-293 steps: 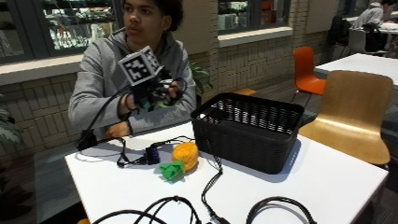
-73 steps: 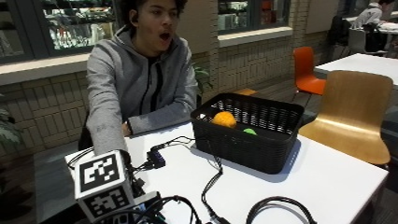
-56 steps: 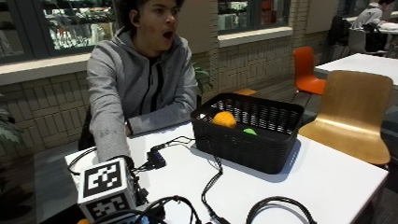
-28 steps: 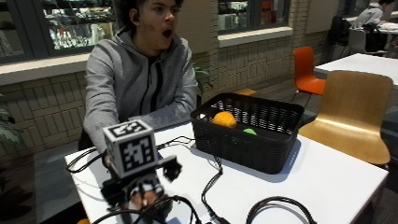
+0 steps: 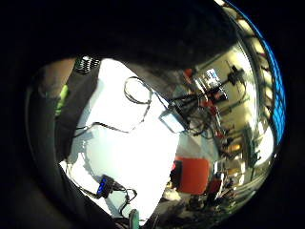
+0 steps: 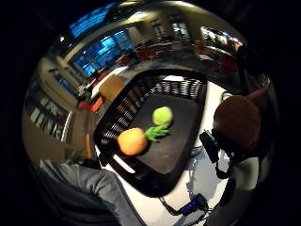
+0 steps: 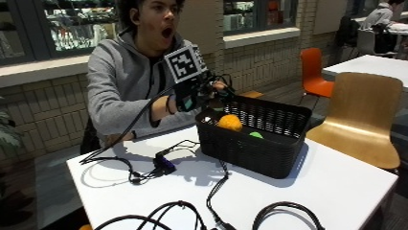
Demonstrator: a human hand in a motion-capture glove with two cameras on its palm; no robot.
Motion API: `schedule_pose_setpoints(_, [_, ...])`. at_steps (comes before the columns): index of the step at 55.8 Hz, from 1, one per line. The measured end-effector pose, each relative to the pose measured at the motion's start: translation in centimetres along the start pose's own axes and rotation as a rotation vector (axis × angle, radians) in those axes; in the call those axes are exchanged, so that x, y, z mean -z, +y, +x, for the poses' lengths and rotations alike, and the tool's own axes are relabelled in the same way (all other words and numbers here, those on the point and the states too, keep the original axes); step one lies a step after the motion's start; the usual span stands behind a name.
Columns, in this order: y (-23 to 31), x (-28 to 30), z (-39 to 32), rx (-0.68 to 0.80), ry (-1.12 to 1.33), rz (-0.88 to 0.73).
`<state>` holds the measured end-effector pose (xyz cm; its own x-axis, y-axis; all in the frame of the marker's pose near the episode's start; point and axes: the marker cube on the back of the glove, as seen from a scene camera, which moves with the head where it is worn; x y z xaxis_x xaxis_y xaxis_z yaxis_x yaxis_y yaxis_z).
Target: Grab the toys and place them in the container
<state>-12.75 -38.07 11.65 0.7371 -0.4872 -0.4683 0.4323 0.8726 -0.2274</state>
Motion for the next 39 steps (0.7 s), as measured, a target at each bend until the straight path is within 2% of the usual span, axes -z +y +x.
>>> schedule_pose_setpoints(7, [-0.4,0.0,-4.3,0.154,-0.019,-0.031])
schedule_pose_setpoints(11, [-0.7,-0.4,-6.3,0.083,-0.018,-0.076])
schedule_pose_setpoints(16, [-0.3,-1.4,-7.2,0.147,0.036,-0.170])
schedule_pose_setpoints(19, [0.0,-1.9,-7.6,0.124,0.025,-0.253])
schedule_pose_setpoints(25, [1.1,-2.7,-6.6,0.145,0.043,-0.432])
schedule_pose_setpoints(27, [1.6,-2.5,-6.2,0.175,0.021,-0.445])
schedule_pose_setpoints(31, [2.7,-1.8,-6.0,0.131,-0.072,-0.440])
schedule_pose_setpoints(39, [6.6,-0.8,-2.2,0.107,-0.003,-0.487])
